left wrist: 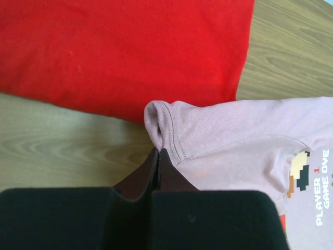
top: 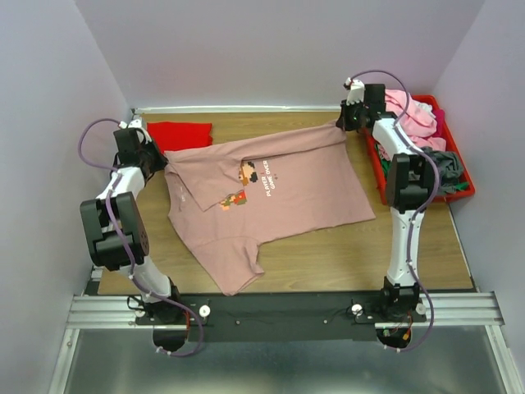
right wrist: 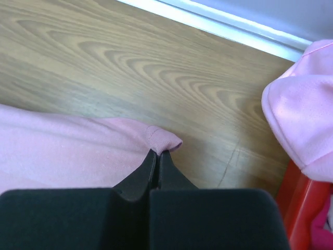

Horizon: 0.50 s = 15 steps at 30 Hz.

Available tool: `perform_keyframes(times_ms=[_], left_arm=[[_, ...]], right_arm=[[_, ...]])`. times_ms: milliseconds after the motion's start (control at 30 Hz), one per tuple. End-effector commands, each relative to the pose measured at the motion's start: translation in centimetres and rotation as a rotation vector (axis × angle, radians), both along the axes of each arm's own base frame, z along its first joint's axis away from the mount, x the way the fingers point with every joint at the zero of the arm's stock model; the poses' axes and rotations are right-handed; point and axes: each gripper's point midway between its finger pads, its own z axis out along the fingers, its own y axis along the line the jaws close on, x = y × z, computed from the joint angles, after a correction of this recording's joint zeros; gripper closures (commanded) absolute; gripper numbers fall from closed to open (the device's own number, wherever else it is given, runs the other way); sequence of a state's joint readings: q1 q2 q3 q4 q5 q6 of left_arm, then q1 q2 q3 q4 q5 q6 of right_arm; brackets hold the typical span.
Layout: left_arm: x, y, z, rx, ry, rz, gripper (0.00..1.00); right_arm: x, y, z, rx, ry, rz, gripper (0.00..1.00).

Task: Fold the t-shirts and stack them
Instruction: Fold the tshirt

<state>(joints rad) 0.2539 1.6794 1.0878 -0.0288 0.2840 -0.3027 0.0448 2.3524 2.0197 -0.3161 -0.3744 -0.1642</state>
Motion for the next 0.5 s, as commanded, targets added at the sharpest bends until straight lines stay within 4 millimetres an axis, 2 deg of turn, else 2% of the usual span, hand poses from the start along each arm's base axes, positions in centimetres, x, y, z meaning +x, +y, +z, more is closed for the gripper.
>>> perform_keyframes(times_ms=[0, 67, 233, 267, 300, 333, 367, 400, 433, 467], left_arm=[[2.5, 0.6, 0.7, 0.009, -0.036, 0.003, 1.00], [3.7, 1.1, 1.2, 0.012, -0.050, 0.007, 1.00], [6.5, 1.8, 1.5, 0.027, -0.051, 0.004, 1.00], [6.9, 1.8, 1.5, 0.029, -0.046, 0.004, 0.93], [6.9, 2.1, 1.5, 0.035, -0.028, 0.015, 0.82], [7.3, 2.9, 2.2, 0.059, -0.020, 0.052, 0.65], [7.7, 3.2, 3.1, 0.076, -0.040, 0.064, 0.60], [7.5, 3.5, 3.5, 0.083, -0.024, 0.076, 0.55], [7.6, 3.8, 4.1, 0.096, -0.024, 0.090, 0.54], [7.6, 4.4, 6.0, 0.122, -0.049, 0.116, 0.52]], right_arm=[[2.3, -0.9, -1.4, -0.019, -0.007, -0.062, 0.99], [2.8, -1.0, -2.3, -0.016, -0.001, -0.071, 0.99], [4.6, -0.6, -1.7, 0.003, -0.041, -0.071, 0.99], [4.7, -0.5, -1.8, 0.004, -0.043, -0.068, 0.96], [5.0, -0.3, -1.2, 0.004, -0.059, -0.064, 0.86], [5.1, -0.2, -0.7, 0.000, -0.072, -0.060, 0.53], [5.2, -0.2, -0.2, 0.001, -0.081, -0.059, 0.40], [5.3, -0.1, 0.3, -0.005, -0.091, -0.057, 0.31], [5.3, -0.1, 1.9, -0.005, -0.116, -0.056, 0.23], [5.3, -0.2, 2.5, -0.007, -0.125, -0.058, 0.15]])
